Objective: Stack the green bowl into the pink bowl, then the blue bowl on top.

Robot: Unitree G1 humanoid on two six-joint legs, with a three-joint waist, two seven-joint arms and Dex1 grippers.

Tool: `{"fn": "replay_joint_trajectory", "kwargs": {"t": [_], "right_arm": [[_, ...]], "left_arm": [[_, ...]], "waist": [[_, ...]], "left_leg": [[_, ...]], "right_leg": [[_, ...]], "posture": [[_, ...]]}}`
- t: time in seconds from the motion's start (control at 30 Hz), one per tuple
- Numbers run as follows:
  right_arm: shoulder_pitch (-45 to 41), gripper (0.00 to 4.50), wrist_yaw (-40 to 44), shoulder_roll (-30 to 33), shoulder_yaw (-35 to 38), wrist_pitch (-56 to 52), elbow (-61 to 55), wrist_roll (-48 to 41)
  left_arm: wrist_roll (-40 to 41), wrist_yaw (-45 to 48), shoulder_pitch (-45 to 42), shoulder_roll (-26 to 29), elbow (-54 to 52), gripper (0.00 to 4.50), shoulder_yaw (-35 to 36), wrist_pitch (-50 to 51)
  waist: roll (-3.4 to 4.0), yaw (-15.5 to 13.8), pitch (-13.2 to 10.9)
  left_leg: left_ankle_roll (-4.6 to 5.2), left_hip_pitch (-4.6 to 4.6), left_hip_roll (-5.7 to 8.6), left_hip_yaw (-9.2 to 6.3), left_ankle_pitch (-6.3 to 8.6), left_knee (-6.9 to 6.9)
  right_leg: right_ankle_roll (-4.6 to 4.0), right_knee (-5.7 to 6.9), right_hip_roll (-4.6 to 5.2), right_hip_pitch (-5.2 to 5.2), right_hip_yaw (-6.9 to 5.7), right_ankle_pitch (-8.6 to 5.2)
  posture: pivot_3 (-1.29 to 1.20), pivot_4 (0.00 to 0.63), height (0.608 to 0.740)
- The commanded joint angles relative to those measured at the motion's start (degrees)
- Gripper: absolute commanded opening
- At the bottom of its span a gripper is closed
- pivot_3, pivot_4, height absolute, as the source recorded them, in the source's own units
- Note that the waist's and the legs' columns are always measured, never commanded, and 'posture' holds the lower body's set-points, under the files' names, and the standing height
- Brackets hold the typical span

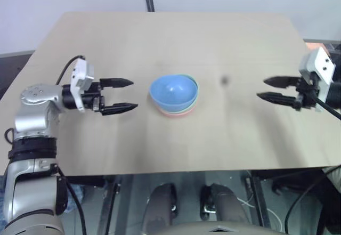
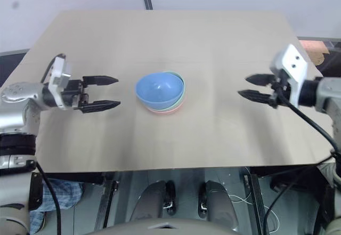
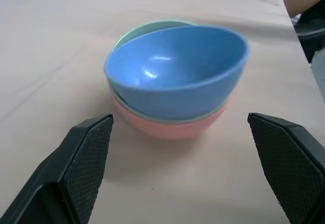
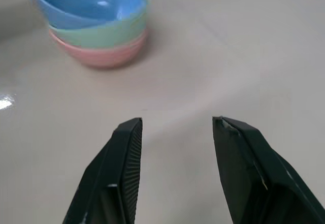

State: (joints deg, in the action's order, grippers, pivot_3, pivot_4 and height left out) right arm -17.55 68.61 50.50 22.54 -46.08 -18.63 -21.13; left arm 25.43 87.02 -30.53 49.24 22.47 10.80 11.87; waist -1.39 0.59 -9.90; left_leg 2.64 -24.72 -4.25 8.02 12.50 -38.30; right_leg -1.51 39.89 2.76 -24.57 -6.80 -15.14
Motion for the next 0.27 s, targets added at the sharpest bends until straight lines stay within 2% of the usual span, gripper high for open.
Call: {"fn": "replay_joint_trajectory", "kwargs": {"t": [0.03, 0.27], "right_arm": [[2.65, 2.45, 2.71, 1.84, 7.16, 7.06, 2.36, -3.14], [8.49, 2.45, 5.34, 2.14, 7.47, 14.16, 3.54, -7.07]], "left_arm": [[1.9, -0.53, 2.04, 1.89, -4.14, 4.5, 2.68, 0.37], [2.64, -0.67, 3.71, 2.79, -5.57, 4.5, 2.68, 0.98]], "waist": [[0.0, 0.08, 0.0], [0.0, 0.09, 0.0]], "left_leg": [[0.0, -0.01, 0.0, 0.01, 0.0, 0.0], [0.02, 0.05, -0.06, -0.02, 0.01, 0.0]], "right_leg": [[0.01, 0.0, 0.0, -0.01, 0.0, 0.0], [0.01, 0.02, -0.05, 0.01, 0.0, 0.0]], "posture": [[0.0, 0.15, 0.74], [0.0, 0.15, 0.74]]}}
